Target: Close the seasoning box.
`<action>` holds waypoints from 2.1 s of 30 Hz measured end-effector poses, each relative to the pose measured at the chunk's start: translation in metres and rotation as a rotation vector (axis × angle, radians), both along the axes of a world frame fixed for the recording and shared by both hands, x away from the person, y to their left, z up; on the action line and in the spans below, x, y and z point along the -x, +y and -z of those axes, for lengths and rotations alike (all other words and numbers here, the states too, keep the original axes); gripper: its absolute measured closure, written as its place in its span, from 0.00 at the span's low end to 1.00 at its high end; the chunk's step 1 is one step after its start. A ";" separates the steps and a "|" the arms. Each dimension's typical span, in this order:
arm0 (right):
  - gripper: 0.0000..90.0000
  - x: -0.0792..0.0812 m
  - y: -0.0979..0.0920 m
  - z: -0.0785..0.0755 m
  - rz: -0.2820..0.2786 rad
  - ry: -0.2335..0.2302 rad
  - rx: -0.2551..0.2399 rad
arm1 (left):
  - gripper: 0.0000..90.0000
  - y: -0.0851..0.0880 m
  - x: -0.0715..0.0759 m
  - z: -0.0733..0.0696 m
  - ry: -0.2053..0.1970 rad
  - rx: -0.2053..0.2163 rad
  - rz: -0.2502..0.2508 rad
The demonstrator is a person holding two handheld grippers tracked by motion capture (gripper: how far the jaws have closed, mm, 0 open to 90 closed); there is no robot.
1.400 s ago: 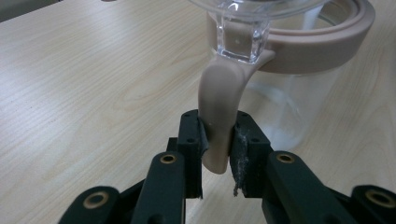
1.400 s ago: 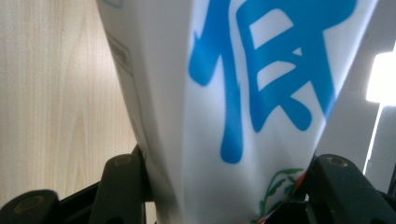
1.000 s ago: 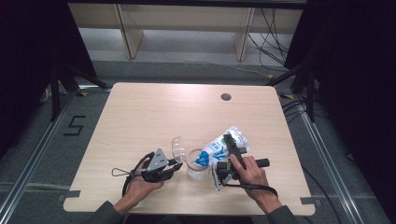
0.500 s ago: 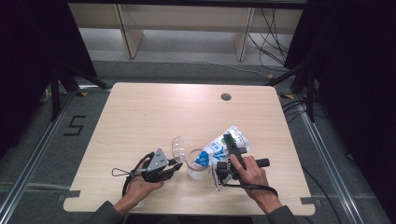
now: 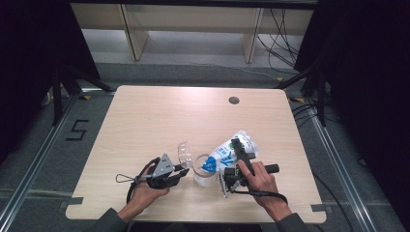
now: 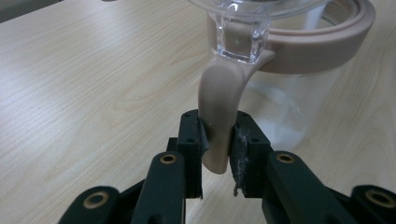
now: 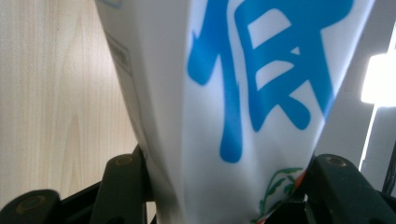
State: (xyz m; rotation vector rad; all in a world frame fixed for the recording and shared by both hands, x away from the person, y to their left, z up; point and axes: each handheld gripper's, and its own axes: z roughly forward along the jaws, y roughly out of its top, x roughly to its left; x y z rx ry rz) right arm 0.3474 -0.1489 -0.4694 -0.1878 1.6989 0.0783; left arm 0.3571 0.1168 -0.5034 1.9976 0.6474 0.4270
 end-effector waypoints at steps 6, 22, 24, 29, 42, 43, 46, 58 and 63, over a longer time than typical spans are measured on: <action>0.55 0.000 0.001 -0.002 -0.017 -0.015 0.025 | 0.83 0.000 0.000 0.000 -0.002 -0.006 -0.001; 0.55 0.001 0.000 -0.001 0.010 -0.003 -0.013 | 0.83 0.000 0.000 0.000 0.001 -0.003 -0.004; 0.55 0.001 -0.001 -0.001 0.011 -0.001 -0.013 | 0.83 0.000 0.000 0.000 0.001 -0.004 -0.003; 0.55 0.001 -0.001 -0.002 0.009 -0.011 -0.007 | 0.83 0.000 0.000 0.000 0.001 -0.004 -0.004; 0.55 0.001 -0.001 -0.003 0.007 -0.025 0.014 | 0.83 0.000 0.000 0.000 0.003 -0.003 -0.004; 0.55 0.002 -0.001 -0.001 0.021 -0.019 -0.001 | 0.83 0.000 0.000 -0.001 0.002 -0.003 -0.004; 0.56 0.001 -0.001 -0.002 0.011 -0.027 0.017 | 0.83 0.000 0.000 -0.001 0.002 -0.003 -0.003; 0.57 0.001 -0.001 -0.003 0.004 -0.038 0.031 | 0.83 0.000 0.000 -0.001 0.003 -0.004 -0.004; 0.57 0.002 -0.002 0.000 0.025 -0.032 0.015 | 0.83 0.000 0.000 -0.001 0.004 -0.002 0.000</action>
